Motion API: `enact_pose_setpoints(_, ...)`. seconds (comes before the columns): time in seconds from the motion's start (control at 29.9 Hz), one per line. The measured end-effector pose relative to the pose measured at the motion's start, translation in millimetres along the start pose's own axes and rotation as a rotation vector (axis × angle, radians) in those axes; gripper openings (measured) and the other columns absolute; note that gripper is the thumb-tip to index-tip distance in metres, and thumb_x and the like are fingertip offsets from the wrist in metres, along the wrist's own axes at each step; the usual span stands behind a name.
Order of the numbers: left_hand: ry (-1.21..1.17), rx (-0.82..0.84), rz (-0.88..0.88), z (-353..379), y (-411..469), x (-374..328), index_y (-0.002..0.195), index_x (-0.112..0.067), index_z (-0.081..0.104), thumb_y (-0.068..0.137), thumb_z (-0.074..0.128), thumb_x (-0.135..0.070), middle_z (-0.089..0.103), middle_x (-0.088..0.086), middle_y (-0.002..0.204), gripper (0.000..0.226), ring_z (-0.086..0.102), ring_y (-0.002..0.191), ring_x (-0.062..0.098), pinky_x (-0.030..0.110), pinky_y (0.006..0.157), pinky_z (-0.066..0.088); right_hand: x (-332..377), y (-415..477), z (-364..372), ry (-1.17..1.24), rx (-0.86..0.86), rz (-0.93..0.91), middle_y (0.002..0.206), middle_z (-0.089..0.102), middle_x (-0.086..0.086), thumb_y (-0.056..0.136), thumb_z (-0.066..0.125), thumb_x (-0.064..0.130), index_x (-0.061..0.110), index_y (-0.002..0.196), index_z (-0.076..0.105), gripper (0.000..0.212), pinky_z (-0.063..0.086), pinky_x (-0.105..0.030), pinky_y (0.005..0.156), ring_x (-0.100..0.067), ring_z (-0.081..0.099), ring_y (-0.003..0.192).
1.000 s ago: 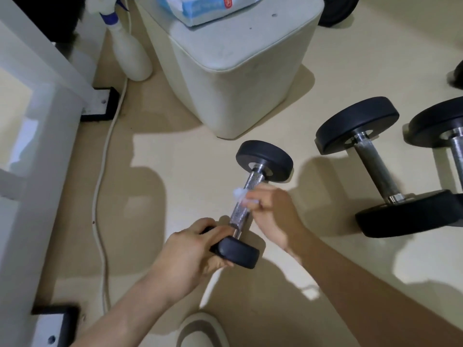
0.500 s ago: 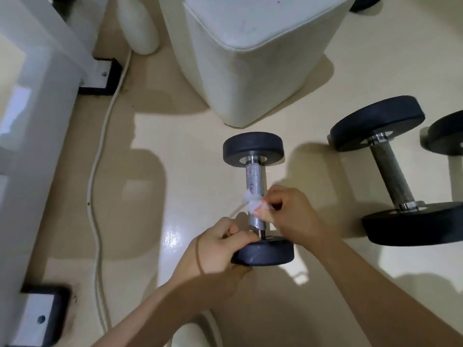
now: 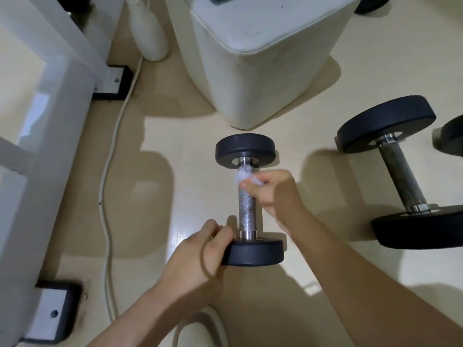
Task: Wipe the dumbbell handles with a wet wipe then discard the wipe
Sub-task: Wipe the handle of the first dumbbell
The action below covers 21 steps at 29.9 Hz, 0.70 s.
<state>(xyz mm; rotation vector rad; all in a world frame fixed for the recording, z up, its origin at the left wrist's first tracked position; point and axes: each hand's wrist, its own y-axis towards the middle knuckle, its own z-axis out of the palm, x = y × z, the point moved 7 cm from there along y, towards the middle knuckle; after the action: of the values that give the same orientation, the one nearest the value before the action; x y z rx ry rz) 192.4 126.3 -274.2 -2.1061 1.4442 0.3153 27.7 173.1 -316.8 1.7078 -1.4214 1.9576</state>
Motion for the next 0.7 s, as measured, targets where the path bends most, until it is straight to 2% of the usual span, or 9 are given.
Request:
enact_pose_setpoints(0.1,-0.006,-0.027,-0.013,-5,-5,5,0.09,-0.032,0.037,0.064,0.063,-0.024,0.036,-0.014,0.086,0.037,0.043,0.072,0.016,0.03,0.056,0.04,1,-3,5,-0.085,0.04,0.021,0.062,0.063,0.004,0.079,0.071,-0.002,0.007,0.068,0.066,0.015,0.048,-0.011,0.055,-0.008,0.057,0.057)
enact_pose_setpoints(0.17,-0.035,-0.039,-0.01,-9,-7,4,0.093,-0.033,0.043,0.065,0.064,-0.04,0.037,-0.015,0.089,0.036,0.043,0.08,0.012,0.026,0.061,0.039,-13,-33,13,-0.237,0.213,0.018,0.062,0.069,0.003,0.076,0.071,-0.001,0.011,0.06,0.069,0.021,0.051,-0.02,0.061,-0.01,0.063,0.06)
enact_pose_setpoints(0.2,-0.056,-0.043,-0.009,-10,-7,2,0.096,-0.034,0.047,0.066,0.064,-0.045,0.039,-0.015,0.09,0.036,0.042,0.081,0.01,0.024,0.063,0.04,-16,-43,16,-0.294,0.243,0.028,0.066,0.07,-0.001,0.075,0.073,0.004,0.009,0.062,0.071,0.014,0.05,-0.026,0.063,-0.014,0.062,0.062)
enact_pose_setpoints(0.27,-0.059,-0.051,0.004,-11,-6,-1,0.096,-0.034,0.052,0.066,0.063,-0.051,0.041,-0.015,0.09,0.036,0.043,0.079,0.008,0.025,0.063,0.042,-7,-23,13,-0.233,0.116,0.035,0.066,0.063,-0.003,0.075,0.075,0.009,0.0,0.065,0.067,0.015,0.043,-0.026,0.06,-0.015,0.053,0.062)
enact_pose_setpoints(0.37,-0.104,-0.078,-0.008,-16,-7,6,0.09,-0.032,0.058,0.064,0.065,-0.057,0.045,-0.015,0.087,0.037,0.049,0.075,0.007,0.027,0.062,0.047,15,10,17,-0.058,0.012,0.106,0.066,0.061,0.005,0.076,0.077,0.009,0.016,0.065,0.066,0.017,0.044,-0.021,0.063,-0.012,0.056,0.065)
enact_pose_setpoints(0.47,-0.101,-0.07,-0.006,-19,-8,13,0.088,-0.027,0.061,0.065,0.065,-0.06,0.048,-0.012,0.085,0.04,0.052,0.073,0.01,0.027,0.063,0.047,-7,-20,26,0.058,0.207,0.247,0.059,0.065,-0.001,0.066,0.073,-0.008,-0.002,0.067,0.06,0.014,0.049,-0.023,0.06,-0.012,0.06,0.055)
enact_pose_setpoints(0.53,-0.083,-0.083,0.026,-19,-7,11,0.09,-0.026,0.063,0.065,0.064,-0.06,0.05,-0.012,0.084,0.042,0.053,0.074,0.01,0.024,0.063,0.045,-19,-35,29,-0.04,0.298,0.279,0.066,0.066,-0.009,0.074,0.067,-0.01,-0.012,0.077,0.062,0.006,0.052,-0.025,0.063,-0.014,0.06,0.06)
enact_pose_setpoints(0.64,-0.102,-0.06,0.011,-17,-6,13,0.093,-0.031,0.061,0.064,0.06,-0.068,0.05,-0.015,0.087,0.047,0.054,0.077,0.008,0.027,0.067,0.048,5,11,9,-0.026,0.044,0.196,0.057,0.061,0.001,0.078,0.073,0.008,-0.002,0.091,0.071,0.016,0.042,-0.015,0.051,-0.007,0.051,0.05)
enact_pose_setpoints(0.7,-0.125,-0.046,-0.021,-15,-7,18,0.096,-0.033,0.06,0.067,0.054,-0.074,0.05,-0.014,0.089,0.05,0.054,0.078,0.006,0.029,0.069,0.049,11,21,10,0.012,0.031,0.222,0.045,0.057,0.01,0.079,0.073,0.01,0.003,0.09,0.071,0.013,0.036,-0.011,0.043,-0.002,0.048,0.04)
